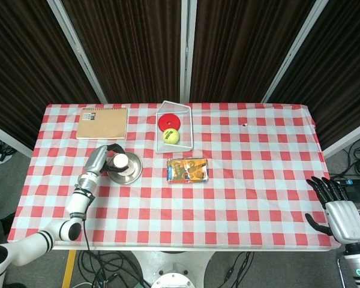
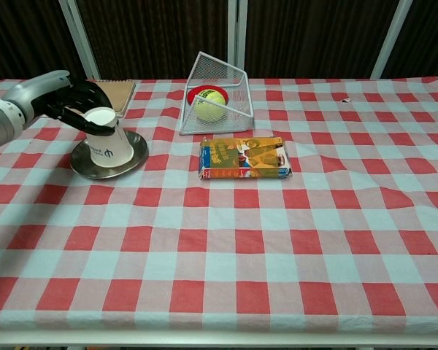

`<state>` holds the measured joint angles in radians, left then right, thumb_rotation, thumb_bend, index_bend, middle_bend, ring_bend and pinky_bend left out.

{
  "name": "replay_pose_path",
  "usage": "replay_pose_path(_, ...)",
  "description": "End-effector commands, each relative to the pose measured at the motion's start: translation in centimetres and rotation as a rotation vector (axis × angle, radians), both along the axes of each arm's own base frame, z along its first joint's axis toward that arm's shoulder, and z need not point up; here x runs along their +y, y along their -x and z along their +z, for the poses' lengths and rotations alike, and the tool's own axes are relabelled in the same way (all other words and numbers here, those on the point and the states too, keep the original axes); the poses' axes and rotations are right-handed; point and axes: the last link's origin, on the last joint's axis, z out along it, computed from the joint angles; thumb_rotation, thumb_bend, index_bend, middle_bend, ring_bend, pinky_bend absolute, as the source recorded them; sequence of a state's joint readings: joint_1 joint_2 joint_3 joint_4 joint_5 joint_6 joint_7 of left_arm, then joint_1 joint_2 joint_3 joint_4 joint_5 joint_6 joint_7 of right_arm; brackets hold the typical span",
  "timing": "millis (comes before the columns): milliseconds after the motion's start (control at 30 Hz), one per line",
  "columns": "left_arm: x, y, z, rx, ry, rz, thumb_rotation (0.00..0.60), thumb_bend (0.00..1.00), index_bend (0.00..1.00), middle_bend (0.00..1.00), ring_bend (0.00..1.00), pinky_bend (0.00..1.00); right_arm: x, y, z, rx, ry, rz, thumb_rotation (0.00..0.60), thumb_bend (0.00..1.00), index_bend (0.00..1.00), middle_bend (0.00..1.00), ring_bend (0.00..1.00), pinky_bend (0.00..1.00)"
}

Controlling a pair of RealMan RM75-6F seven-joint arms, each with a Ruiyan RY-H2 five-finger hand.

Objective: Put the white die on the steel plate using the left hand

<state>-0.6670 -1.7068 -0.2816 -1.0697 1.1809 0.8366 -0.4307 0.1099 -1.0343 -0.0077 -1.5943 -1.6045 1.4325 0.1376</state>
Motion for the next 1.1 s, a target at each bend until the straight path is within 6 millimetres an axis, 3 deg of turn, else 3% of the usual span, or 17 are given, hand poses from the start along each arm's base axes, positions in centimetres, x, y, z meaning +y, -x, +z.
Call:
replay_pose_path(33, -1.4, -1.2, -0.2, -0.037, 0.055, -0.057, 0.6, 0.22, 0.48, 0.48, 0.33, 0.21, 0.0, 0.0, 0.1, 0.001, 0.005, 0.003, 0.6, 0.22, 0.08, 0.07, 0.0, 0.0)
replay_pose_path(267, -1.3, -0.7, 2.8, -0.084, -0.035, -0.053, 0.6, 0.22, 0.48, 0.48, 0.33, 0.21, 0.0, -0.1, 0.4, 0.001, 0.02, 0.006, 0.6, 0.22, 0.08, 0.07, 0.0, 0.0)
replay_pose_path(433, -0.9, 2.6, 4.9, -0.045, -0.129, 0.041, 0.6, 0.22, 0.48, 0.48, 0.33, 0.21, 0.0, 0.0, 0.1, -0.007, 0.009, 0.007, 0.6, 0.22, 0.08, 0.07, 0.0, 0.0)
replay_pose_path(633, -1.2, 6.9, 4.5, 0.068, -0.161, 0.166, 0.6, 0.22, 0.48, 0.48, 0.31, 0.21, -0.1, 0.0, 0.1, -0.01, 0.005, 0.013, 0.6, 0.22, 0.08, 0.07, 0.0, 0.0)
replay_pose_path(733, -1.2, 7.9, 3.7, 0.083, -0.149, 0.209, 0.6, 0.22, 0.47, 0.46, 0.29, 0.2, -0.1, -0.1, 0.0, -0.012, 0.002, 0.018, 0.6, 0.22, 0.08, 0.07, 0.0, 0.0)
replay_pose_path(800, -1.2, 8.1, 3.3, 0.083, -0.129, 0.218, 0.6, 0.22, 0.43, 0.41, 0.25, 0.19, -0.1, -0.1, -0.1, -0.012, 0.002, 0.02, 0.6, 0.22, 0.08, 0.07, 0.0, 0.0)
replay_pose_path(933, -1.5, 8.0, 3.9, 0.105, -0.152, 0.184, 0.6, 0.2, 0.18, 0.15, 0.1, 0.15, -0.1, -0.1, 0.1, -0.01, 0.006, 0.019, 0.6, 0.22, 0.08, 0.07, 0.0, 0.0)
replay_pose_path(1100, -3.1, 8.2, 6.7, 0.13, -0.281, 0.129, 0.6, 0.19, 0.11, 0.11, 0.08, 0.14, -0.1, 0.4, 0.5, -0.009, 0.016, 0.003, 0.6, 0.22, 0.08, 0.07, 0.0, 0.0)
